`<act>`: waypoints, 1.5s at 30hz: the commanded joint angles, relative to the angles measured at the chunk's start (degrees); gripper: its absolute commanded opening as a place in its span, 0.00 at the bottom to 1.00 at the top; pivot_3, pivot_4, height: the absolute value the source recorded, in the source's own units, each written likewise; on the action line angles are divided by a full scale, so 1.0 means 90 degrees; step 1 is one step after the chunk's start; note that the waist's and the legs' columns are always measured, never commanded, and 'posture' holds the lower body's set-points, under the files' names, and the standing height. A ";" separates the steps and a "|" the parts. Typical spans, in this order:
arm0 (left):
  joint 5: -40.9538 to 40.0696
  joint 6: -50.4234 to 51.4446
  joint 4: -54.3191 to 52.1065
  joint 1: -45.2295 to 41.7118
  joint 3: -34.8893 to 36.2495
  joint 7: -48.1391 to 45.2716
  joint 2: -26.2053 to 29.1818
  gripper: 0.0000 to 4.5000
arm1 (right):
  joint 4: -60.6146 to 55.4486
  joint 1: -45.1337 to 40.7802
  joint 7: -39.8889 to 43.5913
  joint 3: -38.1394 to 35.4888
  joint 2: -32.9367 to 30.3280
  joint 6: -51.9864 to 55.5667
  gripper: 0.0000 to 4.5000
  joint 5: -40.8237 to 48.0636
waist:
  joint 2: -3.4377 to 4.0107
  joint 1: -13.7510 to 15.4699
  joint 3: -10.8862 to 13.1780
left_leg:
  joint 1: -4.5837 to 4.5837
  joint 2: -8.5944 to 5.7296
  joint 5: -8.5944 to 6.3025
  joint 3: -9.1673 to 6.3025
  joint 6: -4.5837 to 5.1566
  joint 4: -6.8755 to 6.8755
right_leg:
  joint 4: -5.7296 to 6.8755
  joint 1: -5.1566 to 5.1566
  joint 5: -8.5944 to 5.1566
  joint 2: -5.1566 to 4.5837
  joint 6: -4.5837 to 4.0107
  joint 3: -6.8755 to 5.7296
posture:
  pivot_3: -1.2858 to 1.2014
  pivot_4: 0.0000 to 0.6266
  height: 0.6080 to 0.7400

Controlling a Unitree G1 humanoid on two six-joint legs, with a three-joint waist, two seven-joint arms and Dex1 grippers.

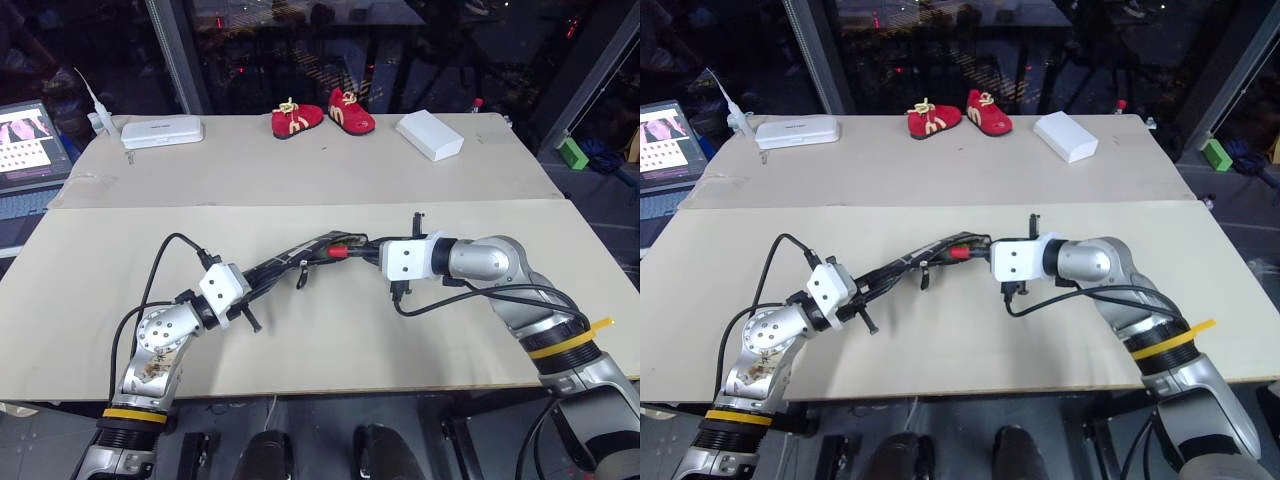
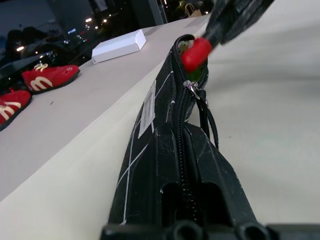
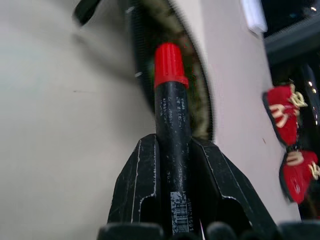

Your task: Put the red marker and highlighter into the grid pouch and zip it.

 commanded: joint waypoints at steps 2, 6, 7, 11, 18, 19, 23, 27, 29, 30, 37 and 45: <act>-0.0098 0.0064 -0.0266 -0.0161 0.0052 0.0026 0.0031 0.00 | 0.0381 -0.0529 -0.0079 0.0167 0.0249 -0.0662 0.12 -0.0334 | 0.0000 -0.0014 0.0000 | 0.0001 0.0001 0.0000 -0.0001 0.0000 0.0000 | 0.0001 0.0000 0.0000 0.0003 0.0000 0.0000 | 0.52 0.24 1.00; -0.0111 0.0097 -0.0270 -0.0170 0.0052 0.0011 0.0024 0.00 | 0.0799 -0.0868 -0.0115 0.0432 0.0636 -0.1049 0.12 -0.0588 | 0.0000 -0.0052 0.0000 | 0.0005 0.0007 0.0000 0.0003 -0.0001 0.0000 | 0.0008 -0.0004 0.0000 0.0010 -0.0003 0.0001 | 0.52 0.24 1.00; -0.0114 0.0097 -0.0258 -0.0178 0.0050 0.0002 0.0023 0.00 | 0.0909 -0.0954 -0.0129 0.0522 0.0741 -0.1163 0.12 -0.0689 | 0.0000 -0.0045 0.0000 | 0.0004 0.0007 0.0001 0.0002 -0.0001 0.0000 | 0.0010 -0.0005 0.0000 0.0010 -0.0003 0.0001 | 0.52 0.24 1.00; -0.0115 0.0088 -0.0233 -0.0209 0.0033 -0.0018 0.0006 0.00 | 0.1349 -0.1266 -0.0269 0.0808 0.1212 -0.1535 0.12 -0.0974 | 0.0000 -0.0038 0.0000 | 0.0003 0.0004 0.0001 0.0007 -0.0002 0.0000 | 0.0010 -0.0005 0.0001 0.0005 -0.0004 0.0002 | 0.52 0.24 1.00; -0.0092 0.0055 -0.0181 -0.0268 0.0025 -0.0005 -0.0015 0.00 | 0.1829 -0.1435 -0.0415 0.0936 0.1649 -0.1911 0.12 -0.1050 | 0.0001 -0.0010 0.0000 | 0.0002 0.0004 0.0001 0.0007 -0.0002 0.0000 | 0.0010 -0.0005 0.0002 0.0004 -0.0005 0.0000 | 0.52 0.24 1.00; -0.0099 0.0050 -0.0190 -0.0256 0.0044 -0.0002 -0.0005 0.00 | 0.1828 -0.1400 -0.0337 0.0814 0.1707 -0.1706 0.23 -0.0866 | 0.0001 -0.0010 0.0000 | 0.0001 0.0004 0.0001 0.0007 -0.0002 0.0000 | 0.0010 -0.0005 0.0002 0.0003 -0.0005 0.0000 | 0.52 0.24 1.00; -0.0096 0.0010 -0.0190 -0.0199 0.0076 0.0000 0.0018 0.00 | 0.1943 -0.1514 -0.0301 0.0497 0.1582 -0.1412 0.55 -0.0634 | 0.0001 -0.0016 0.0000 | 0.0002 0.0005 0.0001 0.0007 -0.0002 0.0000 | 0.0012 -0.0004 0.0003 0.0003 -0.0006 0.0000 | 0.52 0.24 1.00; -0.0069 -0.0009 -0.0163 -0.0205 0.0060 0.0021 0.0002 0.00 | 0.2246 -0.1689 -0.0285 0.0230 0.1278 -0.1625 0.68 -0.0453 | 0.0001 -0.0007 0.0000 | 0.0003 0.0004 0.0002 0.0008 -0.0003 0.0000 | 0.0012 -0.0005 0.0003 0.0002 -0.0008 0.0001 | 0.52 0.24 1.00; -0.0066 -0.0022 -0.0153 -0.0208 0.0056 0.0024 -0.0003 0.00 | 0.2220 -0.1661 -0.0037 0.0023 0.1147 -0.1528 0.68 -0.0069 | 0.0001 -0.0006 0.0000 | 0.0002 0.0004 0.0002 0.0006 -0.0003 0.0000 | 0.0010 -0.0004 0.0003 0.0002 -0.0007 -0.0001 | 0.52 0.24 1.00; -0.0059 -0.0022 -0.0152 -0.0214 0.0048 0.0031 -0.0009 0.00 | 0.2216 -0.1653 0.0046 -0.0045 0.1100 -0.1511 0.68 0.0048 | 0.0001 -0.0011 0.0000 | 0.0002 0.0004 0.0001 0.0006 -0.0003 0.0000 | 0.0009 -0.0005 0.0003 0.0002 -0.0007 -0.0001 | 0.52 0.24 1.00; -0.0047 -0.0108 -0.0112 -0.0161 0.0065 0.0041 -0.0026 0.00 | -0.0002 -0.0006 0.2126 -0.1376 -0.0169 0.1887 0.68 0.3309 | 0.0000 0.0110 0.0000 | -0.0003 0.0012 0.0000 -0.0012 -0.0001 -0.0001 | 0.0001 0.0007 0.0003 -0.0002 -0.0006 -0.0009 | 0.52 0.24 1.00; -0.0050 -0.0175 -0.0079 -0.0080 0.0082 0.0012 -0.0019 0.00 | -0.1682 0.1395 0.0750 -0.1337 0.0660 0.4541 0.68 0.4361 | 0.0000 -0.0022 0.0000 | 0.0028 0.0014 -0.0006 -0.0052 0.0009 0.0000 | 0.0008 0.0020 0.0010 0.0000 -0.0017 0.0005 | 0.52 0.24 1.00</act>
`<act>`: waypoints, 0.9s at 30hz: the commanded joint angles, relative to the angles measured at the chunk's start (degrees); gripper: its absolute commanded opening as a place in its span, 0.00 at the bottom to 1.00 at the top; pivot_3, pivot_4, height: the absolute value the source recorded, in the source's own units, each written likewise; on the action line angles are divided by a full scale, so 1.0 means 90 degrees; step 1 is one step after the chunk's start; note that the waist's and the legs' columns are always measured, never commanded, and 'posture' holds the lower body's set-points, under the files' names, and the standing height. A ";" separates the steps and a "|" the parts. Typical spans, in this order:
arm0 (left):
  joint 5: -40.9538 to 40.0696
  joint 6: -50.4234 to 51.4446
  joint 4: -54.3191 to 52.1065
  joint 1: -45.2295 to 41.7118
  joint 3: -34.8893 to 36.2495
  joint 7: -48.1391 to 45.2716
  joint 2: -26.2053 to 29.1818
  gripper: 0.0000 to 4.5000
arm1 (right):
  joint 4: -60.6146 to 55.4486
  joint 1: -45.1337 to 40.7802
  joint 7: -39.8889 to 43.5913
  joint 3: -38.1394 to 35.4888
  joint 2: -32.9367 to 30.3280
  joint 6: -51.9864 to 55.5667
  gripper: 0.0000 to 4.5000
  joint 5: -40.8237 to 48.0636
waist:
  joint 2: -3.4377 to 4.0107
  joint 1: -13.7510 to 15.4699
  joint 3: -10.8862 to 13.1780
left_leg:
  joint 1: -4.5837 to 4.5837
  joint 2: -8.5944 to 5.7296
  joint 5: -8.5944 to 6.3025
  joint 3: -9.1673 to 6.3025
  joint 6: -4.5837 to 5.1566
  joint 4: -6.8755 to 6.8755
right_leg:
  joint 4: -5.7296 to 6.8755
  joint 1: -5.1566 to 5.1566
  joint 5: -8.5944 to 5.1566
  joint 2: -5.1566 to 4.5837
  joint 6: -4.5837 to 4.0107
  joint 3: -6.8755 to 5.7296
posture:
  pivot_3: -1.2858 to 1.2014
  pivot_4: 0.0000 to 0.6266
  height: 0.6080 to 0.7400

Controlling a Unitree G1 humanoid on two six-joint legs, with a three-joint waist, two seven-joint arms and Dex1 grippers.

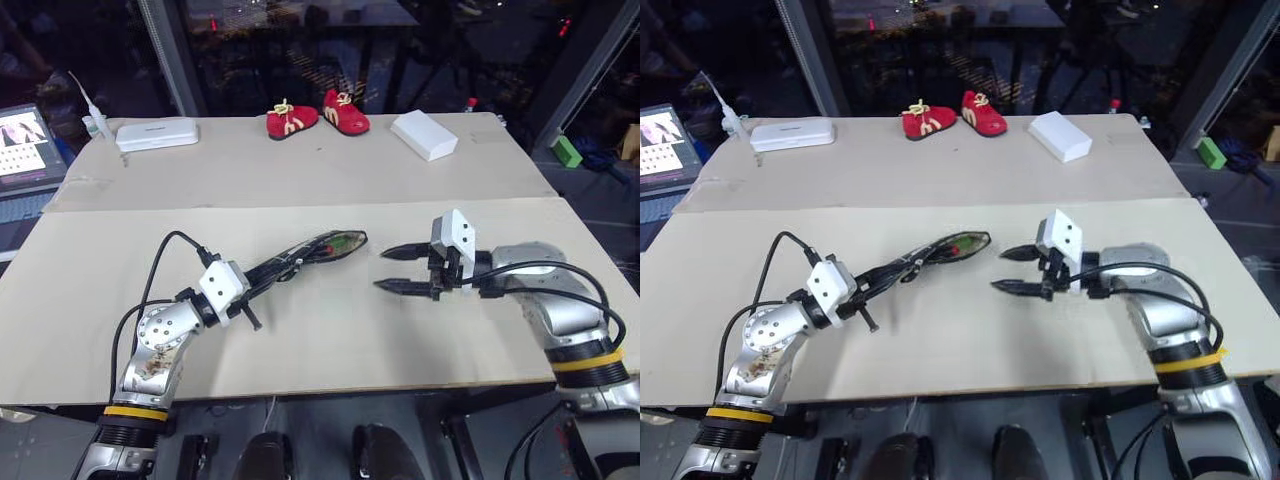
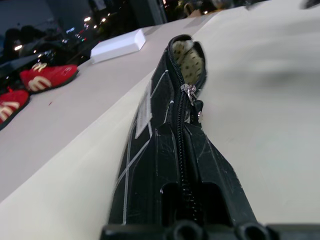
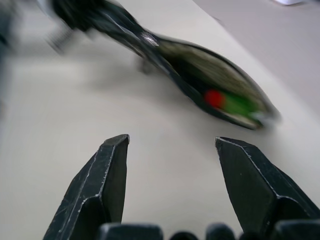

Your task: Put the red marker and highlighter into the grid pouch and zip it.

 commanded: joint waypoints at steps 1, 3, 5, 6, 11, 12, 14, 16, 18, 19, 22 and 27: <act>-0.0059 -0.0153 -0.0125 -0.0009 0.0066 0.0025 0.0018 0.00 | -0.0265 0.0165 -0.1249 0.0266 0.0828 0.0583 0.68 -0.0245 | -0.0001 -0.0010 -0.0001 | 0.0004 -0.0001 0.0001 -0.0001 -0.0002 0.0000 | 0.0001 0.0001 -0.0001 0.0003 0.0000 0.0001 | 0.52 0.24 1.00; -0.0060 -0.0174 -0.0110 -0.0005 0.0062 0.0016 0.0022 0.00 | -0.0064 0.0091 -0.1773 0.0470 0.1256 0.0599 0.68 -0.0596 | -0.0001 -0.0006 -0.0001 | 0.0000 -0.0005 0.0004 0.0003 -0.0008 0.0000 | 0.0002 -0.0006 -0.0002 0.0006 -0.0002 0.0004 | 0.52 0.24 1.00; -0.0062 -0.0189 -0.0090 -0.0018 0.0057 0.0007 0.0018 0.00 | 0.0243 -0.0111 -0.2268 0.0682 0.1703 0.0724 0.68 -0.0892 | 0.0000 -0.0001 -0.0001 | -0.0006 -0.0008 0.0006 0.0000 -0.0011 0.0000 | 0.0006 -0.0010 -0.0003 0.0009 -0.0001 0.0003 | 0.52 0.24 1.00; -0.0057 -0.0197 -0.0075 -0.0032 0.0050 0.0006 0.0016 0.00 | 0.0420 -0.0218 -0.2481 0.0790 0.1893 0.0682 0.68 -0.1093 | 0.0000 0.0007 -0.0001 | -0.0016 -0.0010 0.0008 0.0003 -0.0012 0.0000 | 0.0006 -0.0019 -0.0003 0.0008 -0.0001 0.0003 | 0.52 0.24 1.00; -0.0047 -0.0186 -0.0063 -0.0096 0.0011 0.0016 -0.0008 0.00 | 0.1019 -0.0669 -0.2948 0.0906 0.2579 0.0767 0.68 -0.1387 | 0.0000 0.0014 -0.0001 | -0.0031 -0.0013 0.0008 0.0002 -0.0012 0.0001 | 0.0001 -0.0025 -0.0002 0.0008 0.0001 -0.0006 | 0.52 0.24 1.00; -0.0051 -0.0192 -0.0062 -0.0094 0.0010 0.0005 -0.0003 0.00 | 0.1075 -0.0719 -0.2968 0.0923 0.2682 0.0730 0.68 -0.1409 | 0.0000 0.0017 -0.0001 | -0.0032 -0.0012 0.0008 0.0002 -0.0012 0.0001 | 0.0001 -0.0025 -0.0002 0.0008 0.0002 -0.0007 | 0.52 0.24 1.00; -0.0055 -0.0201 -0.0042 -0.0099 0.0011 -0.0008 0.0002 0.00 | 0.1114 -0.0797 -0.2967 0.0913 0.2884 0.0819 0.68 -0.1353 | 0.0000 0.0015 -0.0001 | -0.0033 -0.0012 0.0008 0.0000 -0.0012 0.0001 | 0.0001 -0.0024 -0.0002 0.0008 0.0002 -0.0011 | 0.52 0.24 1.00; -0.0061 -0.0221 0.0002 -0.0113 0.0022 -0.0026 0.0011 0.00 | 0.1039 -0.0840 -0.2871 0.0950 0.3029 0.0918 0.68 -0.1289 | 0.0000 0.0010 -0.0001 | -0.0032 -0.0012 0.0008 -0.0004 -0.0012 0.0001 | 0.0002 -0.0023 -0.0002 0.0008 0.0002 -0.0010 | 0.52 0.24 1.00; -0.0061 -0.0268 0.0123 -0.0167 0.0033 -0.0052 0.0013 0.00 | 0.0927 -0.0873 -0.2601 0.1006 0.3086 0.1087 0.68 -0.1146 | 0.0000 0.0009 -0.0001 | -0.0032 -0.0011 0.0008 -0.0009 -0.0012 0.0000 | 0.0003 -0.0023 -0.0002 0.0009 0.0002 -0.0010 | 0.52 0.24 1.00; -0.0062 -0.0287 0.0160 -0.0179 0.0036 -0.0062 0.0015 0.00 | 0.0871 -0.0872 -0.2479 0.1039 0.3078 0.1149 0.68 -0.1102 | 0.0000 0.0010 -0.0001 | -0.0032 -0.0012 0.0008 -0.0011 -0.0012 0.0001 | 0.0003 -0.0023 -0.0002 0.0009 0.0002 -0.0011 | 0.52 0.24 1.00; -0.0057 -0.0362 0.0283 -0.0215 0.0034 -0.0081 0.0007 0.00 | 0.0763 -0.0845 -0.2112 0.1212 0.2947 0.1325 0.68 -0.1040 | 0.0000 0.0008 -0.0001 | -0.0030 -0.0012 0.0008 -0.0014 -0.0012 0.0000 | 0.0003 -0.0020 -0.0002 0.0009 0.0002 -0.0012 | 0.52 0.24 1.00; -0.0058 -0.0457 0.0367 -0.0182 0.0042 -0.0078 -0.0015 0.00 | 0.0996 -0.0899 -0.1879 0.1234 0.2662 0.1127 0.68 -0.1193 | 0.0000 0.0008 -0.0001 | -0.0031 -0.0012 0.0009 -0.0017 -0.0012 0.0000 | 0.0002 -0.0020 -0.0002 0.0009 0.0002 -0.0014 | 0.52 0.24 1.00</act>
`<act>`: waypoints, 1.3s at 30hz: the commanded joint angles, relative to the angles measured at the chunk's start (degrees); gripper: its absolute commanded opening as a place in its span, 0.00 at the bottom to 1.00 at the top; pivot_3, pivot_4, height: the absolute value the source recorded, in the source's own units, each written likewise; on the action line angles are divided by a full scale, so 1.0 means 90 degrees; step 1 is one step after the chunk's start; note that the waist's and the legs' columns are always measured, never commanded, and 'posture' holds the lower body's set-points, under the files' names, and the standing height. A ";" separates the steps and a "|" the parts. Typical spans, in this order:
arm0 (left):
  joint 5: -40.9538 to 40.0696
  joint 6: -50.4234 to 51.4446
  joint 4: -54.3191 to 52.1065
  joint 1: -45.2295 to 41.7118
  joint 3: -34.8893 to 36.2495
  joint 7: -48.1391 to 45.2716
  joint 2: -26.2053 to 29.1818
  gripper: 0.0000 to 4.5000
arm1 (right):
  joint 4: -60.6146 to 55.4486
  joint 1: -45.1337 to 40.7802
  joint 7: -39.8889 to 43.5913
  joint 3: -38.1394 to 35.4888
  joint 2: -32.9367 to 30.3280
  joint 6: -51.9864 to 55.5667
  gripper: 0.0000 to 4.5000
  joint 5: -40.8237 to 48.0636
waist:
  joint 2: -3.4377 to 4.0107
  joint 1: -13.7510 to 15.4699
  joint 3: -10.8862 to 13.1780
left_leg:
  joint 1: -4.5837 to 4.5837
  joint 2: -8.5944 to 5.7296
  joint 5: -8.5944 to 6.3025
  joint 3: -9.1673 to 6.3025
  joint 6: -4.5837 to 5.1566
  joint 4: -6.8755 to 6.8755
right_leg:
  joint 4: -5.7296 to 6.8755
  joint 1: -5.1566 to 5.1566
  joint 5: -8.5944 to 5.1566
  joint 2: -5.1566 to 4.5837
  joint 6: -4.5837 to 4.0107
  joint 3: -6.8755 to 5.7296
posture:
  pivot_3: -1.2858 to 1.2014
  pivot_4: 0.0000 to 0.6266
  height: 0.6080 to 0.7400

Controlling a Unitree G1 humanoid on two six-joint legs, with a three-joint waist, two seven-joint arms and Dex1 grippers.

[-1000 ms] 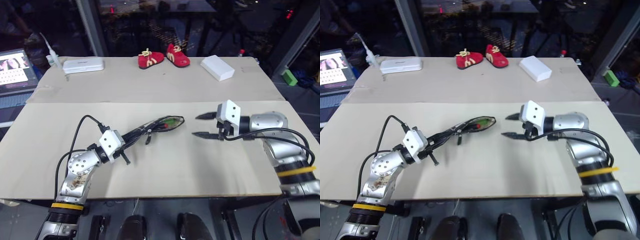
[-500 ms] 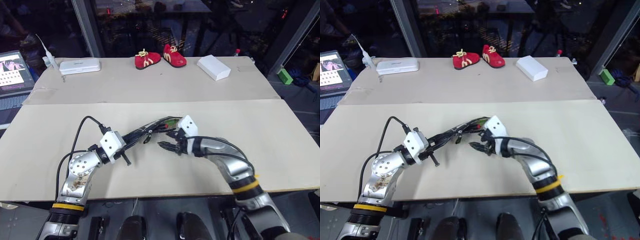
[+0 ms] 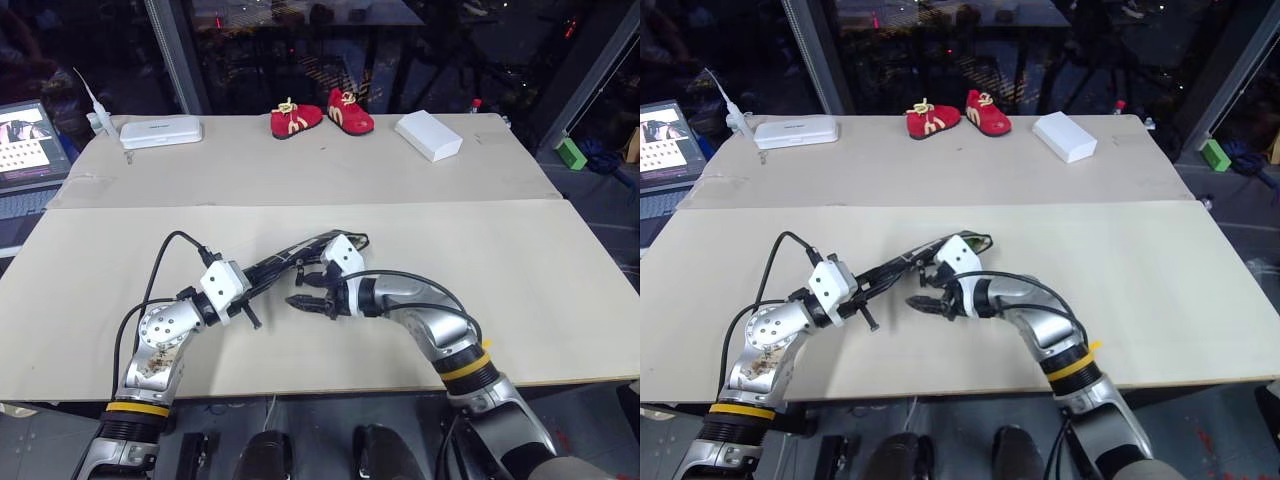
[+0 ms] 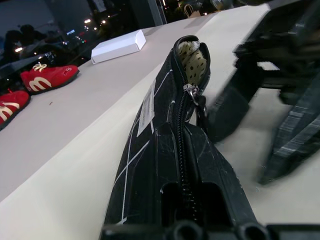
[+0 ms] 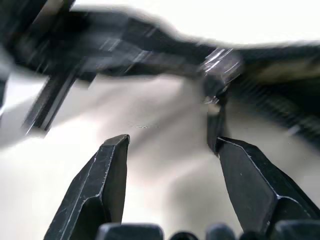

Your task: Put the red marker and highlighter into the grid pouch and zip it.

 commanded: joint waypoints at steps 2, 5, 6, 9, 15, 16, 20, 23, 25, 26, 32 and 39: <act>-0.0056 -0.0212 -0.0035 -0.0010 0.0060 0.0021 -0.0016 0.00 | 0.0221 -0.0292 -0.0046 -0.0410 0.0014 -0.0123 0.68 0.0083 | 0.0000 0.0000 0.0000 | 0.0003 0.0000 0.0000 0.0000 0.0000 0.0000 | 0.0001 0.0002 0.0000 0.0000 0.0000 0.0000 | 0.52 0.24 1.00; -0.0047 -0.0237 -0.0049 0.0039 0.0059 0.0040 -0.0028 0.00 | 0.0263 -0.0355 0.0046 -0.0328 0.0094 -0.0300 0.68 0.0039 | 0.0000 -0.0019 0.0000 | 0.0003 0.0000 0.0000 0.0001 -0.0001 0.0000 | 0.0002 0.0001 0.0000 0.0001 0.0000 0.0000 | 0.52 0.24 1.00; -0.0042 -0.0239 -0.0058 0.0055 0.0058 0.0051 -0.0036 0.00 | 0.0370 -0.0410 -0.0009 -0.0319 0.0168 -0.0329 0.68 -0.0004 | 0.0000 -0.0025 0.0000 | 0.0003 0.0001 0.0000 0.0001 -0.0001 0.0000 | 0.0002 0.0001 0.0000 0.0003 0.0000 0.0001 | 0.52 0.24 1.00; -0.0035 -0.0243 -0.0081 0.0089 0.0052 0.0074 -0.0051 0.00 | 0.0624 -0.0521 -0.0152 -0.0324 0.0328 -0.0427 0.68 -0.0113 | 0.0000 -0.0030 0.0000 | 0.0002 0.0003 0.0000 0.0000 -0.0001 0.0000 | 0.0003 -0.0001 0.0000 0.0005 0.0000 0.0000 | 0.52 0.24 1.00; -0.0034 -0.0264 -0.0044 0.0072 0.0063 0.0105 -0.0052 0.00 | 0.0626 -0.0608 -0.0109 -0.0386 0.0600 -0.0303 0.68 0.0019 | 0.0000 -0.0013 0.0000 | 0.0000 0.0001 0.0000 0.0000 -0.0001 0.0000 | 0.0002 0.0000 0.0000 0.0000 0.0000 0.0000 | 0.52 0.24 1.00; -0.0033 -0.0267 -0.0035 0.0063 0.0062 0.0110 -0.0052 0.00 | 0.0624 -0.0609 -0.0092 -0.0350 0.0622 -0.0317 0.68 0.0002 | 0.0000 -0.0013 0.0000 | 0.0000 0.0001 0.0000 0.0000 -0.0001 0.0000 | 0.0001 -0.0001 0.0000 0.0000 0.0000 0.0000 | 0.52 0.24 1.00; -0.0032 -0.0274 -0.0029 0.0051 0.0063 0.0123 -0.0050 0.00 | 0.0754 -0.0667 -0.0230 -0.0374 0.0704 -0.0365 0.57 -0.0104 | 0.0000 -0.0013 0.0000 | 0.0000 0.0002 0.0000 -0.0001 -0.0001 0.0000 | 0.0002 -0.0001 0.0000 0.0001 0.0000 -0.0001 | 0.52 0.24 1.00; -0.0033 -0.0270 -0.0036 0.0054 0.0065 0.0125 -0.0045 0.00 | 0.0789 -0.0709 -0.0276 -0.0513 0.0694 -0.0286 0.38 -0.0045 | 0.0000 -0.0014 0.0000 | 0.0000 0.0002 0.0000 -0.0001 -0.0001 0.0000 | 0.0002 -0.0001 0.0000 0.0001 0.0000 -0.0001 | 0.52 0.24 1.00; -0.0033 -0.0264 -0.0041 0.0053 0.0070 0.0128 -0.0040 0.00 | 0.0827 -0.0728 -0.0277 -0.0539 0.0650 -0.0305 0.23 -0.0055 | 0.0000 -0.0013 0.0000 | 0.0000 0.0002 0.0000 -0.0001 -0.0001 0.0000 | 0.0002 -0.0001 0.0000 0.0000 0.0000 -0.0001 | 0.52 0.24 1.00; -0.0034 -0.0261 -0.0044 0.0054 0.0073 0.0129 -0.0038 0.00 | 0.0829 -0.0725 -0.0260 -0.0538 0.0624 -0.0320 0.16 -0.0059 | 0.0000 -0.0013 0.0000 | 0.0000 0.0001 0.0000 -0.0001 -0.0001 0.0000 | 0.0002 -0.0001 0.0000 0.0000 0.0000 -0.0001 | 0.52 0.24 1.00; -0.0025 -0.0254 -0.0028 0.0011 0.0070 0.0142 -0.0046 0.00 | 0.0736 -0.0721 -0.0154 -0.0511 0.0447 -0.0337 0.02 -0.0094 | 0.0000 -0.0015 0.0000 | 0.0000 0.0002 0.0000 -0.0001 -0.0001 0.0000 | 0.0002 -0.0001 0.0000 0.0001 0.0000 -0.0001 | 0.52 0.24 1.00; -0.0029 -0.0234 -0.0087 0.0029 0.0087 0.0164 -0.0035 0.00 | 0.0556 -0.0724 0.0135 -0.0810 -0.0541 -0.0296 0.02 -0.0151 | 0.0000 0.0007 0.0000 | -0.0003 0.0000 0.0000 -0.0002 -0.0001 0.0000 | -0.0001 -0.0001 0.0000 -0.0001 0.0000 -0.0002 | 0.52 0.24 1.00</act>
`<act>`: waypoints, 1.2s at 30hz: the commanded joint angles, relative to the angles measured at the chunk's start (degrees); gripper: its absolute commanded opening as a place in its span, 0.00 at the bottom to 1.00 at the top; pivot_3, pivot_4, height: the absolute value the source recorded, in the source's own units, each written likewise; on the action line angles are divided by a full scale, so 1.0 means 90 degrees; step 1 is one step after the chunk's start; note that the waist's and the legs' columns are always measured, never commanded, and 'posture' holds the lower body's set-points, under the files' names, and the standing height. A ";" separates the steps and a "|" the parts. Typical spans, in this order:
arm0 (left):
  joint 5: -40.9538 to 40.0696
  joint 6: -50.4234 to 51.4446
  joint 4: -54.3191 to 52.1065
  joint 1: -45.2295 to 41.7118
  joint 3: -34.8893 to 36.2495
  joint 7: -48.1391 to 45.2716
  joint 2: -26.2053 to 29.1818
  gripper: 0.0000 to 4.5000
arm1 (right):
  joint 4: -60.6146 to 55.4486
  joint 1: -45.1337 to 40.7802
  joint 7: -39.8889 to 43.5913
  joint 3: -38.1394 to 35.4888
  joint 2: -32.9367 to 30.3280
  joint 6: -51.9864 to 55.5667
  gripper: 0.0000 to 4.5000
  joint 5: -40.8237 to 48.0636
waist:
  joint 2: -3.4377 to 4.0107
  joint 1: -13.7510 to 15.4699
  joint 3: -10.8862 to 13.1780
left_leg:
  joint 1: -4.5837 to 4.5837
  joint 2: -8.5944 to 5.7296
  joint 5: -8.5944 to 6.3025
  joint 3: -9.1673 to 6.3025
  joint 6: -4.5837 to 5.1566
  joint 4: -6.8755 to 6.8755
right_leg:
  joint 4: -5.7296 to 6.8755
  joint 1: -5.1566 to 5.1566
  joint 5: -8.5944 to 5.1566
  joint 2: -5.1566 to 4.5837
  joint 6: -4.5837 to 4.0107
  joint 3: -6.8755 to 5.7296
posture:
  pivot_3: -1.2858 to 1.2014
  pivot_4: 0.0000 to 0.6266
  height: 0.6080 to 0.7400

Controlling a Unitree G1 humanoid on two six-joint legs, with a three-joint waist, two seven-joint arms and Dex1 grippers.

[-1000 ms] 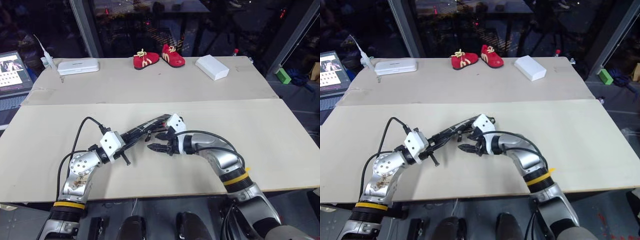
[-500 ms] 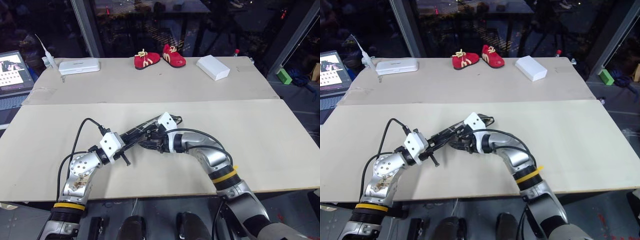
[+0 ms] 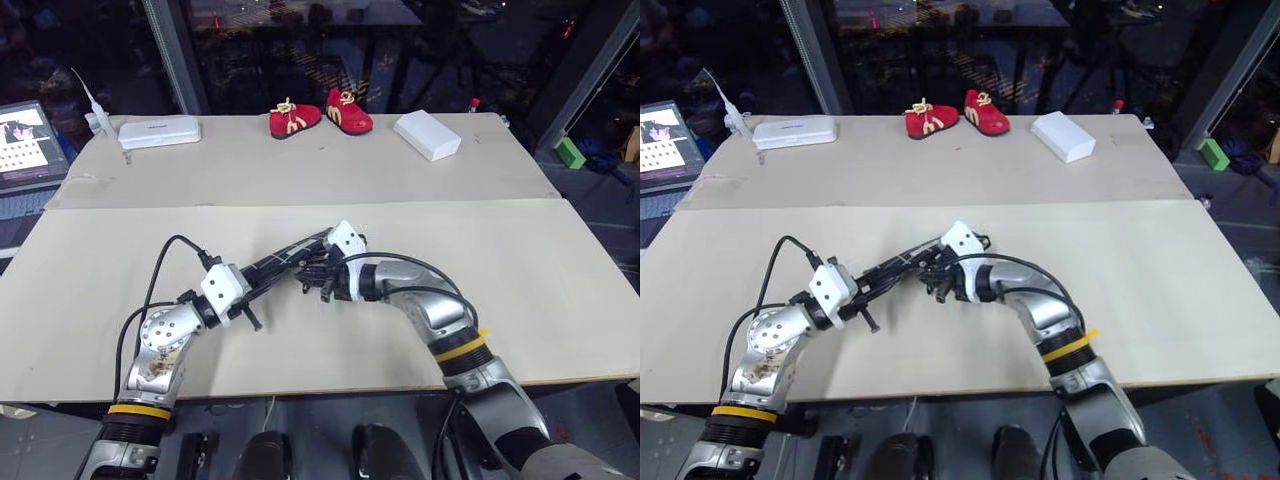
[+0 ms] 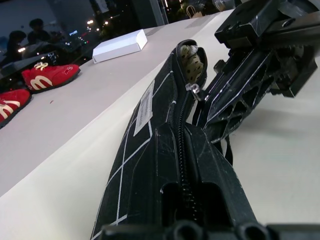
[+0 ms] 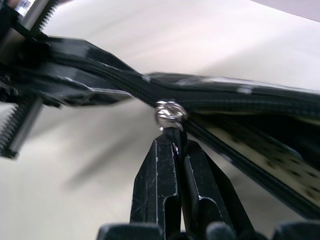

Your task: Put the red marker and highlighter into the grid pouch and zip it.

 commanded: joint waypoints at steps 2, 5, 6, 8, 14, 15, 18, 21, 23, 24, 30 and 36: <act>-0.0046 -0.0105 -0.0174 -0.0008 0.0117 0.0083 0.0033 0.00 | -0.0294 -0.0099 0.0404 -0.0578 -0.0975 -0.0044 0.02 0.0047 | 0.0000 0.0023 0.0000 | -0.0001 0.0000 0.0000 -0.0001 0.0000 0.0000 | -0.0004 0.0002 0.0000 -0.0002 0.0000 -0.0002 | 0.52 0.24 1.00; -0.0045 -0.0098 -0.0208 0.0032 0.0117 0.0094 0.0028 0.00 | -0.0243 -0.0069 0.0692 -0.0762 -0.1630 -0.0123 0.02 0.0035 | 0.0000 0.0014 0.0000 | -0.0003 -0.0002 -0.0001 0.0001 0.0001 0.0000 | -0.0009 0.0002 0.0000 -0.0005 0.0001 -0.0001 | 0.52 0.24 1.00; -0.0046 -0.0095 -0.0223 0.0047 0.0115 0.0103 0.0019 0.00 | -0.0145 -0.0060 0.0802 -0.0846 -0.1883 -0.0222 0.02 -0.0001 | -0.0001 0.0013 0.0000 | -0.0003 -0.0003 -0.0001 0.0002 0.0001 0.0000 | -0.0008 0.0002 0.0000 -0.0003 0.0001 -0.0001 | 0.52 0.24 1.00; -0.0042 -0.0095 -0.0229 0.0055 0.0112 0.0114 0.0005 0.00 | 0.0063 -0.0083 0.0888 -0.0941 -0.2149 -0.0352 0.02 -0.0049 | 0.0000 0.0005 0.0000 | -0.0003 -0.0002 -0.0001 0.0000 0.0002 -0.0001 | -0.0008 0.0000 0.0000 0.0000 0.0001 -0.0001 | 0.52 0.24 1.00; -0.0026 -0.0099 -0.0234 0.0033 0.0111 0.0152 -0.0025 0.00 | 0.0405 -0.0189 0.0721 -0.0943 -0.1911 -0.0496 0.02 -0.0031 | -0.0001 -0.0045 0.0000 | 0.0008 0.0003 0.0000 0.0004 0.0001 -0.0001 | 0.0003 0.0002 0.0000 0.0008 0.0000 0.0006 | 0.52 0.24 1.00; -0.0027 -0.0092 -0.0240 0.0027 0.0110 0.0159 -0.0028 0.00 | 0.0451 -0.0200 0.0695 -0.0949 -0.1840 -0.0524 0.02 -0.0021 | -0.0001 -0.0037 0.0000 | 0.0009 0.0003 0.0000 0.0003 0.0001 -0.0001 | 0.0003 0.0002 0.0000 0.0007 0.0000 0.0005 | 0.52 0.24 1.00; -0.0016 -0.0092 -0.0248 0.0008 0.0080 0.0156 -0.0026 0.00 | 0.0472 -0.0245 0.0678 -0.1073 -0.1638 -0.0334 0.09 0.0188 | -0.0001 -0.0014 0.0000 | 0.0004 0.0000 0.0000 0.0004 0.0001 -0.0001 | -0.0002 0.0002 0.0000 0.0002 0.0001 0.0005 | 0.52 0.24 1.00; -0.0015 -0.0082 -0.0250 -0.0017 0.0057 0.0157 -0.0031 0.00 | 0.0068 0.0044 0.0938 -0.0844 -0.1721 -0.0125 0.28 0.0213 | -0.0001 0.0002 0.0000 | -0.0002 -0.0001 -0.0001 0.0004 0.0002 -0.0001 | -0.0008 0.0001 0.0000 0.0000 0.0001 0.0004 | 0.52 0.24 1.00; -0.0024 -0.0084 -0.0233 -0.0049 0.0040 0.0126 -0.0022 0.00 | -0.0021 0.0155 0.0983 -0.0948 -0.1743 0.0271 0.45 0.0389 | -0.0001 0.0029 0.0000 | -0.0004 0.0000 -0.0001 0.0001 0.0003 -0.0001 | -0.0009 0.0001 0.0000 -0.0001 0.0002 0.0001 | 0.52 0.24 1.00; -0.0030 -0.0084 -0.0227 -0.0061 0.0034 0.0111 -0.0017 0.00 | -0.0075 0.0206 0.1070 -0.1014 -0.1796 0.0438 0.52 0.0497 | -0.0001 0.0031 0.0000 | -0.0004 0.0001 -0.0002 -0.0001 0.0003 -0.0001 | -0.0009 0.0002 -0.0001 0.0000 0.0002 -0.0002 | 0.52 0.24 1.00; -0.0089 -0.0177 -0.0100 -0.0244 -0.0077 -0.0180 0.0033 0.00 | -0.0259 0.0439 0.1352 -0.1558 -0.2464 0.0370 0.66 0.0685 | -0.0001 0.0034 0.0001 | -0.0004 -0.0002 -0.0001 0.0000 0.0003 0.0000 | -0.0008 0.0002 0.0000 -0.0006 0.0002 0.0001 | 0.52 0.24 1.00; -0.0081 -0.0687 0.0351 -0.0693 -0.0347 -0.1082 0.0285 0.00 | -0.1409 0.1475 0.2341 -0.2527 -0.3359 0.0210 0.66 0.1560 | -0.0002 0.0135 0.0001 | -0.0009 -0.0003 -0.0003 0.0000 0.0004 -0.0001 | -0.0017 0.0001 -0.0003 0.0004 0.0005 -0.0006 | 0.52 0.24 1.00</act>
